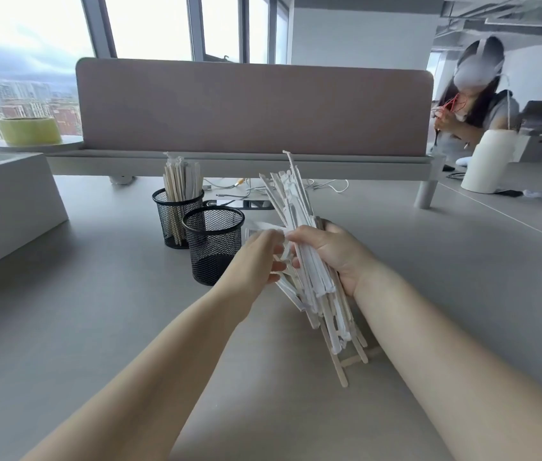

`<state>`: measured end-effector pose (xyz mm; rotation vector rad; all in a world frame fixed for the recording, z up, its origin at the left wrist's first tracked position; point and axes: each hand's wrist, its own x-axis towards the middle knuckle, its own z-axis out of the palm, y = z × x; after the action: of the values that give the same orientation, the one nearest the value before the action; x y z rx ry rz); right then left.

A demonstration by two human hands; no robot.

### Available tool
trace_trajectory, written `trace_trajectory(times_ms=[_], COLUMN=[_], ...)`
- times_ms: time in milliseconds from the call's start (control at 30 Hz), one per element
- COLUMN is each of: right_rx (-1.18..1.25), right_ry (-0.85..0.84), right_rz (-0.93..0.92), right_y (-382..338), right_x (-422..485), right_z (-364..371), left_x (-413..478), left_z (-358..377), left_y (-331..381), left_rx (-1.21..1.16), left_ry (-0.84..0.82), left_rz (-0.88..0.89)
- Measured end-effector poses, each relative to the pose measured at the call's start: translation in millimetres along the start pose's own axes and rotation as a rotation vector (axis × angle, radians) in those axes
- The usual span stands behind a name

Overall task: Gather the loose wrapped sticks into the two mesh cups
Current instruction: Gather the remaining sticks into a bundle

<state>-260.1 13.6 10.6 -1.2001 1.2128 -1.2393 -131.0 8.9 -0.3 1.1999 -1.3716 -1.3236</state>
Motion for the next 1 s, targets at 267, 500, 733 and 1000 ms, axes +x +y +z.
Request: trace_trajectory(times_ms=[267,500,733,1000], right_rx=[-0.023,-0.023,0.013,-0.038], right_ry=[-0.163,-0.154,-0.074,0.053], right_rz=[0.031,-0.038,-0.273,-0.506], right_y=[2.2,-0.7,-27.6,-34.9], right_x=[-2.0,0.7,11.2,12.0], right_z=[6.1,13.7,30.3,53.3], left_x=[3.9,-2.0,-14.6,-20.9], left_z=[-9.4,-8.9,-14.6,-28.6], left_y=[-2.1,4.4,39.4,46.4], left_rx=[-0.036,0.165,-0.037,-0.062], left_ry=[0.109,0.042,-0.064,-0.129], left_rz=[0.102,0.228,0.391,0.609])
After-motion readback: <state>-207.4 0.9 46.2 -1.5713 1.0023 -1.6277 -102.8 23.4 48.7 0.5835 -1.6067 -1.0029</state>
